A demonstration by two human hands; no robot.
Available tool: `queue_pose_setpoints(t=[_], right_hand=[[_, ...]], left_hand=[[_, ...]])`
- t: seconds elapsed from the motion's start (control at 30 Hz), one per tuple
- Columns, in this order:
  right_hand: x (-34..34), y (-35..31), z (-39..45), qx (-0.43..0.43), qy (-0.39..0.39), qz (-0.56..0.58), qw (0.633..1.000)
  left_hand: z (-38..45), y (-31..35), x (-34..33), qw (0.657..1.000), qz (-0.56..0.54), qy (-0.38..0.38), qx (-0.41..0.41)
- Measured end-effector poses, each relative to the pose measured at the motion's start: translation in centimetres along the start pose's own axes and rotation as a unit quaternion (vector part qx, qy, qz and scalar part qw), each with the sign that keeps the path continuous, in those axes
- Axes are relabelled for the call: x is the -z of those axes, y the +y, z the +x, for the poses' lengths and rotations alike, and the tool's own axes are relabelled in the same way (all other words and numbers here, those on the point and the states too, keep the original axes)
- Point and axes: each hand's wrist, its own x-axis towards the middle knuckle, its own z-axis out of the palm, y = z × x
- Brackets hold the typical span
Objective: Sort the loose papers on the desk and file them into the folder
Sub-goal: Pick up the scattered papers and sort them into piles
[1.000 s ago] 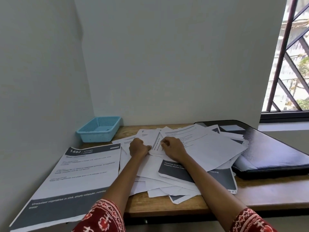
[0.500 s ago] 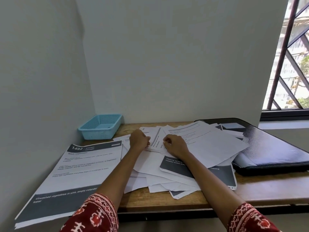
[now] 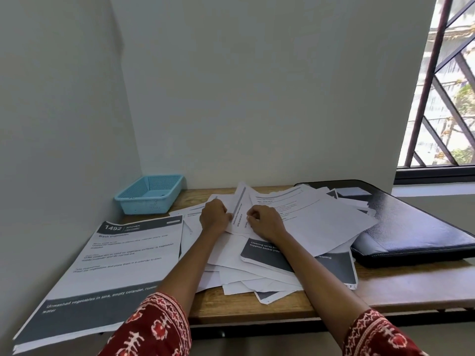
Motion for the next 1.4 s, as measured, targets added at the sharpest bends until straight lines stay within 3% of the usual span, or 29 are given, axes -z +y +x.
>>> queue_pose_setpoints(t=[0.27,0.47,0.6,0.73,0.9,0.97,1.03,1.1,1.17,1.23,1.33,1.4], right_hand=[[0.2,0.2,-0.1,0.002,0.0,-0.003,1.0],[0.2,0.2,-0.3,0.001,-0.01,0.001,1.0],[0.0,0.3,-0.3,-0.002,-0.013,0.018,1.0],[0.3,0.1,-0.4,-0.008,-0.015,0.048,0.999],[1.6,-1.0,0.6,-0.116,-0.044,0.209,0.97],[3.0,-1.7,1.3,-0.12,-0.073,0.212,0.967],[4.5,-2.7,2.0,-0.091,-0.057,0.204,0.973],[6.5,-4.3,2.5,-0.046,0.02,0.236,0.97],[8.6,-6.4,2.6,0.01,0.099,0.303,0.948],[10.3,-8.2,2.7,0.058,0.125,0.334,0.933],[11.5,-9.5,2.6,0.101,0.13,0.326,0.931],[11.7,-9.4,2.7,0.097,0.143,0.322,0.931]], left_hand=[[0.7,-0.2,2.0,0.996,0.065,0.047,-0.04],[0.9,-1.6,4.3,0.98,0.093,0.167,-0.062],[1.0,-1.0,6.9,0.962,-0.023,0.26,-0.083],[1.2,0.4,10.0,0.915,-0.21,0.335,-0.078],[0.6,2.6,14.4,0.861,-0.275,0.393,-0.171],[0.6,3.6,16.6,0.833,-0.303,0.419,-0.197],[0.4,4.6,18.5,0.807,-0.342,0.434,-0.208],[0.2,5.2,19.8,0.794,-0.35,0.444,-0.222],[0.0,5.6,20.6,0.79,-0.345,0.449,-0.235],[0.0,6.0,21.1,0.786,-0.358,0.451,-0.224],[-0.1,6.2,20.9,0.805,-0.387,0.422,-0.155],[0.0,6.0,20.2,0.834,-0.409,0.358,-0.093]])
